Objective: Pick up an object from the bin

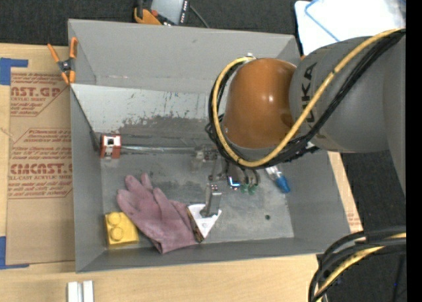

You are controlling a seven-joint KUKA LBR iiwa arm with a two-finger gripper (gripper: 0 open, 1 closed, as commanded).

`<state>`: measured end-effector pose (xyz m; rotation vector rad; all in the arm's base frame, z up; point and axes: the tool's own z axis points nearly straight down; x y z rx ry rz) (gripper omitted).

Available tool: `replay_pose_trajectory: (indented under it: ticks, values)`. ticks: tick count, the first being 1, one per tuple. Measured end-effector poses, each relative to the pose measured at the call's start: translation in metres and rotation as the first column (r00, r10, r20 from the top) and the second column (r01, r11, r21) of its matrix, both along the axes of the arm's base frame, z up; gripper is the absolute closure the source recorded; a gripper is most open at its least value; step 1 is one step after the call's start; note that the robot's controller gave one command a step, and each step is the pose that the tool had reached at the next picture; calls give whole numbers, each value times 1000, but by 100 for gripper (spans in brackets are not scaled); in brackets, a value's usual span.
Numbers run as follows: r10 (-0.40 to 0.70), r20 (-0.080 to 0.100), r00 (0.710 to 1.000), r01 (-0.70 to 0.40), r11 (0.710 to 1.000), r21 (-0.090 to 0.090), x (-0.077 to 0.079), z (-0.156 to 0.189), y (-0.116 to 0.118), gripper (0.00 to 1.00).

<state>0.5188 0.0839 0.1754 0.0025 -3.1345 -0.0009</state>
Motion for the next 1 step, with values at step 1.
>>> replay_pose_trajectory:
  ticks: [1]
  values:
    - [-1,8,1000,1,1000,1,2,4,0,0]
